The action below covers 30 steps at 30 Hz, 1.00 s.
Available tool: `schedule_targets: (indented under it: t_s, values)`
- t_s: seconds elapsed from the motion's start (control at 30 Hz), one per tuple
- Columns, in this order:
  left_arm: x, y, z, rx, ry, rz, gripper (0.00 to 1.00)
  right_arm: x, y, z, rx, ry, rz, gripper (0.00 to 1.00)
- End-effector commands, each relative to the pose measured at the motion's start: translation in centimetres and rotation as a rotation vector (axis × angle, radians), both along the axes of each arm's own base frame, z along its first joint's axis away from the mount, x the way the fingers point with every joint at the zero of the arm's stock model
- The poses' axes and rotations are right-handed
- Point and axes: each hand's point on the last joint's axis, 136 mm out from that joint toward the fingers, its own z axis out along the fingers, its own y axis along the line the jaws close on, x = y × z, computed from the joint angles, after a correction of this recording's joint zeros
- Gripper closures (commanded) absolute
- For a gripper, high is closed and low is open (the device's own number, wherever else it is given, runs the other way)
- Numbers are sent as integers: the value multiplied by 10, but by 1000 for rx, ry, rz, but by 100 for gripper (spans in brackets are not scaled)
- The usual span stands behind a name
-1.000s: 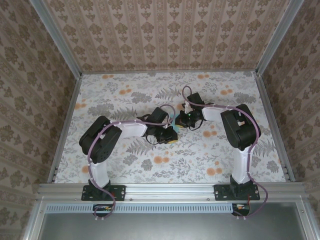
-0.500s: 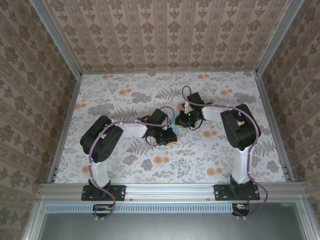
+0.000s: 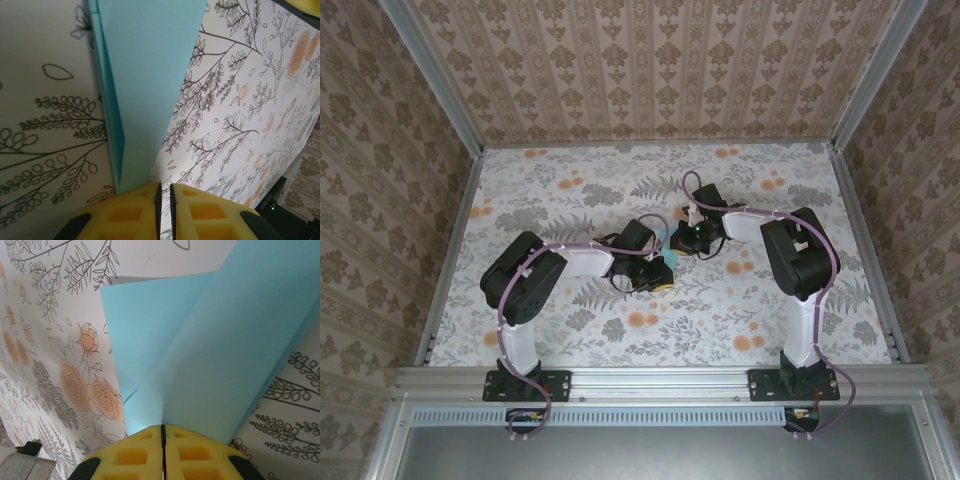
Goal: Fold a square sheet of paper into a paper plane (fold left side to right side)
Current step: Fold the wing for the fifth time at the center of the table.
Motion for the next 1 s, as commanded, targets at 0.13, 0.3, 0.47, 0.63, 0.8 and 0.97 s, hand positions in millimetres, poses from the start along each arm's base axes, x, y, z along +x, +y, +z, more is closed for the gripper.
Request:
schedule_targets:
  t_s: [0.13, 0.3, 0.47, 0.63, 0.8, 0.97]
  values:
    - [-30, 27, -26, 92, 108, 30, 85, -13, -21, -32, -128, 97, -8, 91]
    - [-38, 29, -24, 92, 112, 22, 85, -12, -22, -32, -130, 100, -11, 92]
    - [-42, 29, -23, 92, 114, 13, 85, -10, -23, -33, -128, 100, -12, 91]
    - [-42, 28, -18, 80, 104, 10, 86, -8, -20, -31, -117, 87, -10, 91]
    - [-38, 22, -5, 26, 60, -1, 86, 5, -13, -20, -71, 41, -7, 91]
    - [-22, 17, 33, -53, -75, -30, 83, 27, -6, 19, -38, -76, 7, 87]
